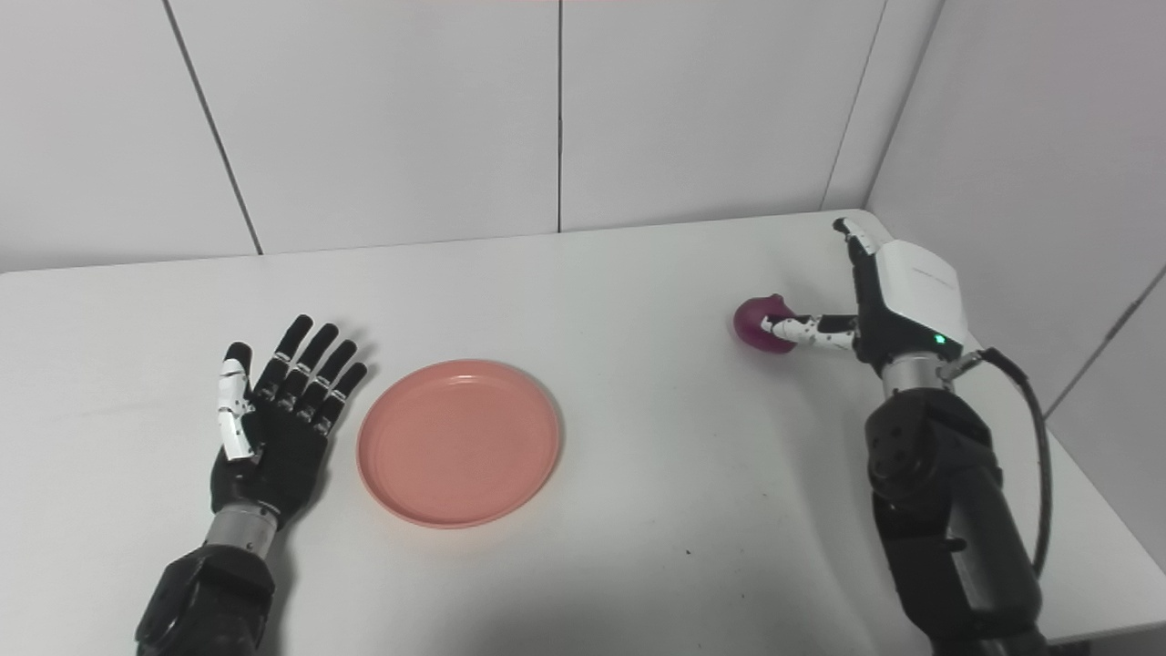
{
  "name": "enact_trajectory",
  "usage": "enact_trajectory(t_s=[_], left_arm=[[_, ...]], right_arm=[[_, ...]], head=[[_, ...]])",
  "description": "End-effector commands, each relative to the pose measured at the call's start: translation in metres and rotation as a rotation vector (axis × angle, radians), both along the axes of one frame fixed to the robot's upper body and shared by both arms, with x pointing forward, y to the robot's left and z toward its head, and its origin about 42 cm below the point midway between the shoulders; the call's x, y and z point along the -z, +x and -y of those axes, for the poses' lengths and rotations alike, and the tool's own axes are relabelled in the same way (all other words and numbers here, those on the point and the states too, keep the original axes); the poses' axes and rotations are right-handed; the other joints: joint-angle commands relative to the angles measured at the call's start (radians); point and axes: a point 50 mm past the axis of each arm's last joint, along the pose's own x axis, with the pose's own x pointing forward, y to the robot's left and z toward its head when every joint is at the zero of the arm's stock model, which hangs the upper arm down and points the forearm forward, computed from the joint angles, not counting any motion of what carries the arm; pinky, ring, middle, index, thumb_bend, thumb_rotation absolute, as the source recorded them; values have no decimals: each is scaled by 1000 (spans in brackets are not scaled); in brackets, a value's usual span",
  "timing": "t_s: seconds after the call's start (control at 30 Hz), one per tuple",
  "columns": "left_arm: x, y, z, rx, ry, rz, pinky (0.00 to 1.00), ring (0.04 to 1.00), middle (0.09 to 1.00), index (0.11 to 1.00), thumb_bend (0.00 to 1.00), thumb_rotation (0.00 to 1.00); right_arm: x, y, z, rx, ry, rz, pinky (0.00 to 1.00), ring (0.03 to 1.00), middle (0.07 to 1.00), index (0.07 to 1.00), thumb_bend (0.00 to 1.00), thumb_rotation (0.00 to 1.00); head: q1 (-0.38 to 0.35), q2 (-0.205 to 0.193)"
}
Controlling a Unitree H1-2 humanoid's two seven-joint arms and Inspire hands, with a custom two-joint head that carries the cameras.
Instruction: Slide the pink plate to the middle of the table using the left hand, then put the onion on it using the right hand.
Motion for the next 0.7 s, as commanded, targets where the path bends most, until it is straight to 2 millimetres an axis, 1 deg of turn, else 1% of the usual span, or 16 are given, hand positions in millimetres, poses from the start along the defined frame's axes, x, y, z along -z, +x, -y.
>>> enact_trajectory(t_s=[0.0,0.17,0.27,0.43,0.53,0.67], left_arm=[[11,-5,-5,-13,10,-55,882,875,890,881,390,1000],[11,-5,-5,-17,19,-55,882,874,884,876,393,1000],[11,-6,-5,-13,23,-54,885,877,890,884,392,1000],[12,-6,-5,-17,30,-59,882,872,884,878,390,1000],[12,-6,-6,-18,36,-58,878,871,881,875,391,1000],[12,-7,-6,-22,39,-57,880,872,880,874,394,1000]], right_arm=[[-25,14,-4,-8,-35,89,643,795,877,895,1000,504],[-23,24,-6,-13,-19,70,650,802,881,901,1000,500],[-22,28,-6,-12,-10,61,638,799,876,904,1000,527],[-18,36,-7,-14,3,43,644,808,881,905,1000,534],[-16,41,-9,-14,4,39,633,802,879,900,1000,526],[-12,46,-6,-11,18,31,647,806,881,900,1000,516]], head=[[1,0],[4,0],[5,1],[6,1],[6,-3],[9,-1]])
